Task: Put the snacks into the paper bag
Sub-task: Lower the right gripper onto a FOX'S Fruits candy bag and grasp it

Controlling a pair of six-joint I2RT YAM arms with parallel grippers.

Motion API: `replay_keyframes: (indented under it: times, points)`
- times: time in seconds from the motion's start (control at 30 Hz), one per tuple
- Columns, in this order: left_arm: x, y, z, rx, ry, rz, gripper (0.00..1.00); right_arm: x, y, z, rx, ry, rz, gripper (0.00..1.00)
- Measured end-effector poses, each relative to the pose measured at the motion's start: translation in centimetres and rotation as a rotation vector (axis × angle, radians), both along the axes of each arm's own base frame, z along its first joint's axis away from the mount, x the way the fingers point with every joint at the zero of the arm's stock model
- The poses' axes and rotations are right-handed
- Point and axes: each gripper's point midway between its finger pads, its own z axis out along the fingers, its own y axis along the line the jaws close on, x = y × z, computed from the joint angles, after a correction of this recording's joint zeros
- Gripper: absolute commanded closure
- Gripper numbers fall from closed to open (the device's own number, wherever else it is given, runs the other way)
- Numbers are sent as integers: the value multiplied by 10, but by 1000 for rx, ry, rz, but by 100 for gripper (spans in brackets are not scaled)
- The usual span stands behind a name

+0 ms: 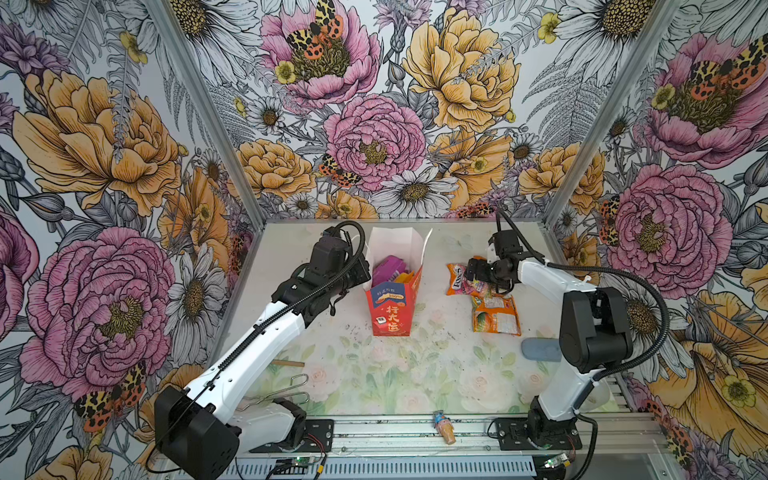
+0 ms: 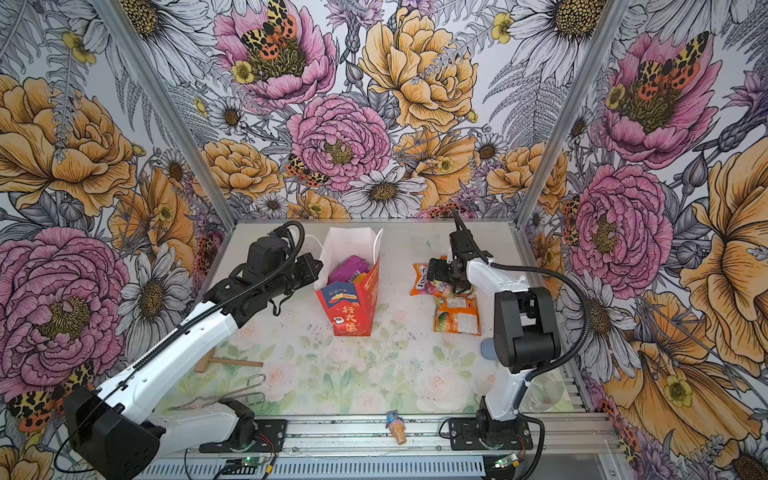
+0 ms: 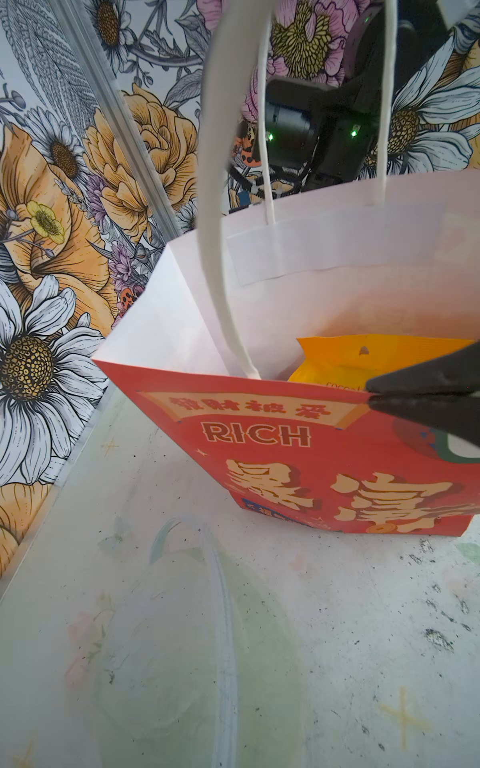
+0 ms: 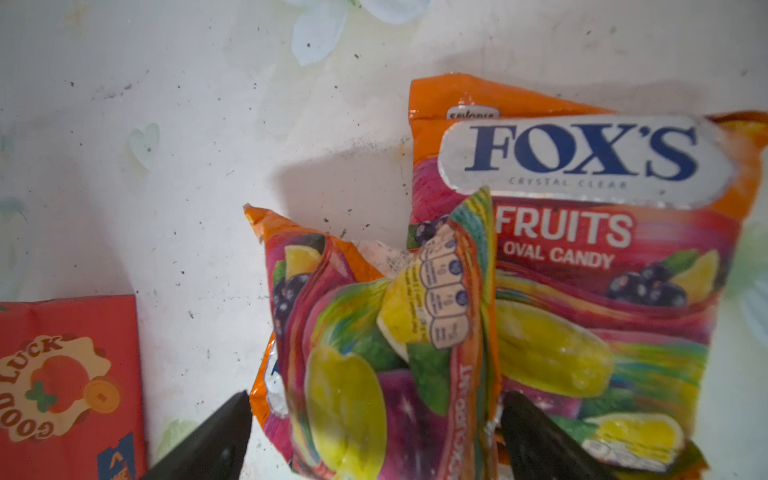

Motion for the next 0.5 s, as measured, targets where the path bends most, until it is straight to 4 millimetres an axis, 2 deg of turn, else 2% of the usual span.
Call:
replay_keyframes:
  times: [0.17, 0.5]
  points:
    - [0, 0, 0, 0, 0, 1, 100, 2, -1, -5, -14, 0, 12, 8]
    - [0, 0, 0, 0, 0, 1, 100, 9, 10, -10, 2, -39, 53, 27]
